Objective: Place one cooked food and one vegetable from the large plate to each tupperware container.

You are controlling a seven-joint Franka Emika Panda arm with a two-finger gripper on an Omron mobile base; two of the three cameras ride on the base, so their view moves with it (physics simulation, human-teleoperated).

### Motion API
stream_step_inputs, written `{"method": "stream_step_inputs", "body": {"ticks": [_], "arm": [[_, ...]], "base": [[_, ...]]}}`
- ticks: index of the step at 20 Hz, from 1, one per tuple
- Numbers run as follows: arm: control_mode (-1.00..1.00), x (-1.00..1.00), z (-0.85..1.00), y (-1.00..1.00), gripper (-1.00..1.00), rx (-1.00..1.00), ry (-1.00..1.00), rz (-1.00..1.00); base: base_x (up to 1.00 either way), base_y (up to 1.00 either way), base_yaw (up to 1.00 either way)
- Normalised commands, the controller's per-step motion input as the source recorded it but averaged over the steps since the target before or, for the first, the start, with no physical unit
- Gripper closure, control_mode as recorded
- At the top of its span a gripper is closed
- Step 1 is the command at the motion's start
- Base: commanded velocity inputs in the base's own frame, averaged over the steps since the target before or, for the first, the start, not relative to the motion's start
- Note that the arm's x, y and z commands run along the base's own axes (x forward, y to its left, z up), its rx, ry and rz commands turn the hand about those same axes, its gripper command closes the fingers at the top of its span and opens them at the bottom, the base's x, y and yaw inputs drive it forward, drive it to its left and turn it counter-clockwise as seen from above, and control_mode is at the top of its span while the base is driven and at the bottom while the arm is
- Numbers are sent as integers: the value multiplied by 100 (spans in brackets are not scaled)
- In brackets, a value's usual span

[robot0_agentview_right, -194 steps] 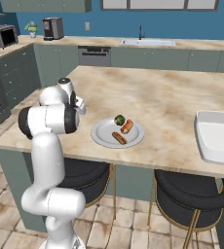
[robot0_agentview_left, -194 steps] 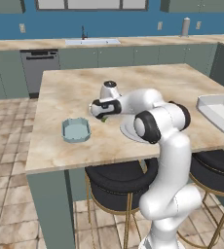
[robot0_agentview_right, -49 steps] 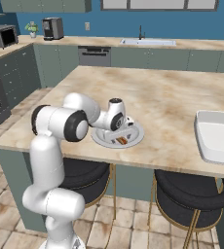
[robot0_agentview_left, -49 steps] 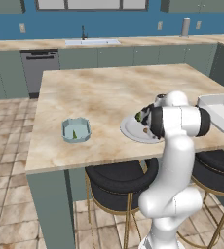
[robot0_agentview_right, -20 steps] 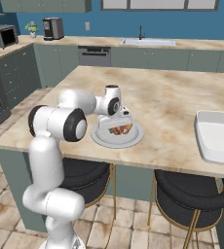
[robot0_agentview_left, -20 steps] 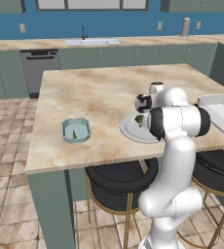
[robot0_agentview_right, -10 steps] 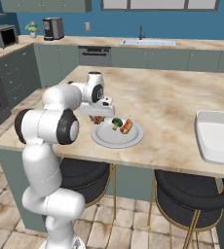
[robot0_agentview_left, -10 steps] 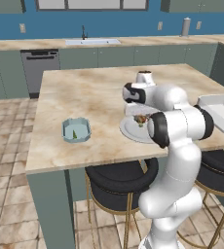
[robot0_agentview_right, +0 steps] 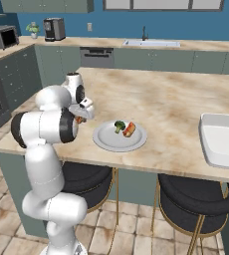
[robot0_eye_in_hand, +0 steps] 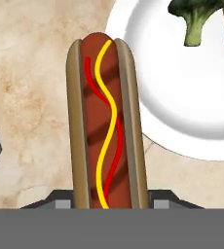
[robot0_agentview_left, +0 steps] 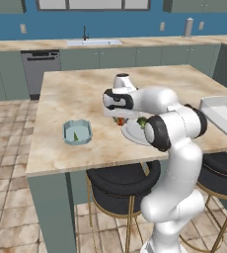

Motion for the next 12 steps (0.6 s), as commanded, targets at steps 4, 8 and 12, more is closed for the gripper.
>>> {"method": "stream_step_inputs", "body": {"ticks": [4,8,12], "arm": [[-100,40,-2,99,100,-2,3,-10],[-100,53,0,92,100,0,13,2],[-100,43,0,50,100,0,9,13]], "base": [[0,0,0],[0,0,0],[0,0,0]]}}
